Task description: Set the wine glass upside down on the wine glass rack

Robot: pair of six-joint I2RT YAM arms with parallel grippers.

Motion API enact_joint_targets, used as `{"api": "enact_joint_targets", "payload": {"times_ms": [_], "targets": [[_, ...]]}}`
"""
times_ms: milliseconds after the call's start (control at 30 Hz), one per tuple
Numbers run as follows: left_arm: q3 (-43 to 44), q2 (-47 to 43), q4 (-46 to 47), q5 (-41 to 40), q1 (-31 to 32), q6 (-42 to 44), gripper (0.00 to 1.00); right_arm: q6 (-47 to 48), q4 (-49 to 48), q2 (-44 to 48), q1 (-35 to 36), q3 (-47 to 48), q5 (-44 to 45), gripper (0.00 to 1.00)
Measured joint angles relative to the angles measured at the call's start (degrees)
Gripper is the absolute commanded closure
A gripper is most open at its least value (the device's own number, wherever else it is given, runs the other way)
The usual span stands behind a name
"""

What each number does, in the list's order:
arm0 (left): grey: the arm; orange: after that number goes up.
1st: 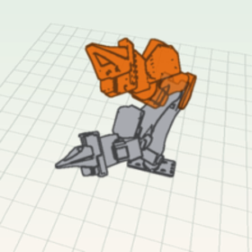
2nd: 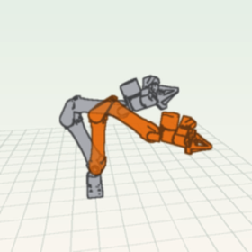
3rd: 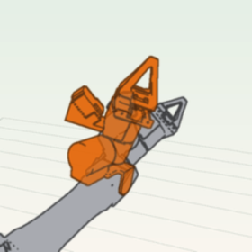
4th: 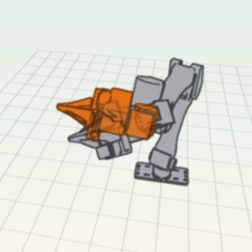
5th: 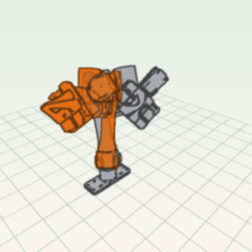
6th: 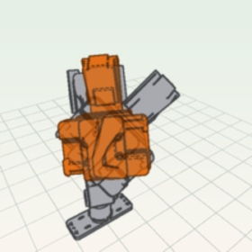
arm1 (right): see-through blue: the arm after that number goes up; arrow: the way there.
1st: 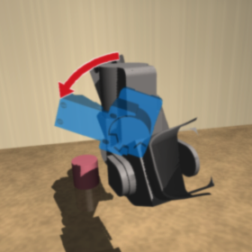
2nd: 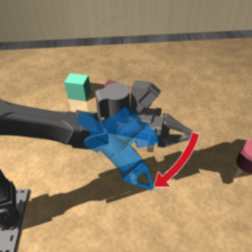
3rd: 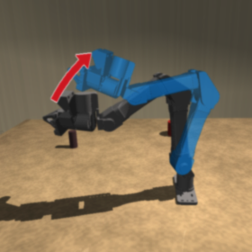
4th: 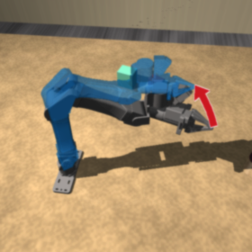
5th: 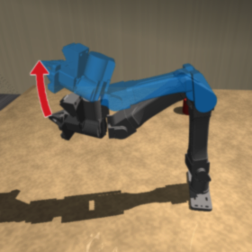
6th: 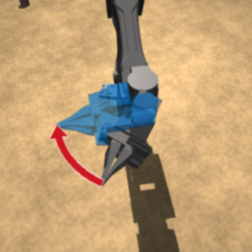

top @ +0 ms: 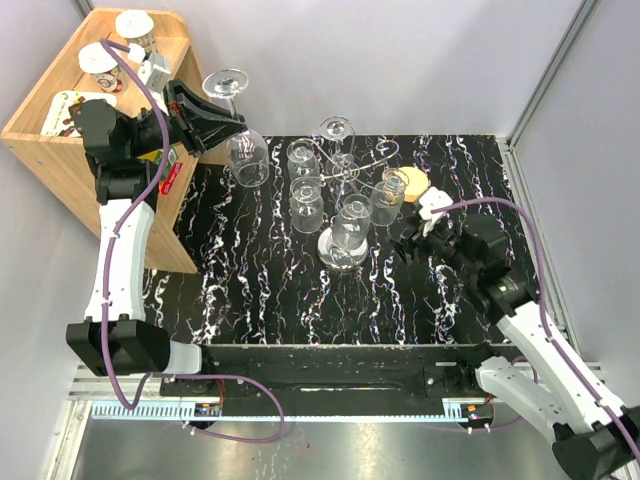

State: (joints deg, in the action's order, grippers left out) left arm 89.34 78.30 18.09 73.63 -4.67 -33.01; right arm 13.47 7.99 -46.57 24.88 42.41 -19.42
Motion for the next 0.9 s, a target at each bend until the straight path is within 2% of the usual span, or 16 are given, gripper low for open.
{"api": "enact_joint_targets", "payload": {"times_ms": [167,333,667,900], "targets": [[0.6,0.9,0.2,0.1,0.0,-0.1,1.00,1.3,9.2,3.3,0.0,7.5,4.7,0.33],[0.7,1.7,1.7,0.1,0.0,-1.5,1.00,2.2,13.4,1.9,-0.1,12.9,9.0,0.32],[0.7,3.1,5.3,0.2,0.0,-4.8,1.00,2.1,14.1,-9.7,-0.1,21.9,11.0,0.29],[0.7,3.5,8.6,0.6,0.0,-6.7,1.00,1.8,12.8,-11.8,-0.1,22.5,10.8,0.29]]}}
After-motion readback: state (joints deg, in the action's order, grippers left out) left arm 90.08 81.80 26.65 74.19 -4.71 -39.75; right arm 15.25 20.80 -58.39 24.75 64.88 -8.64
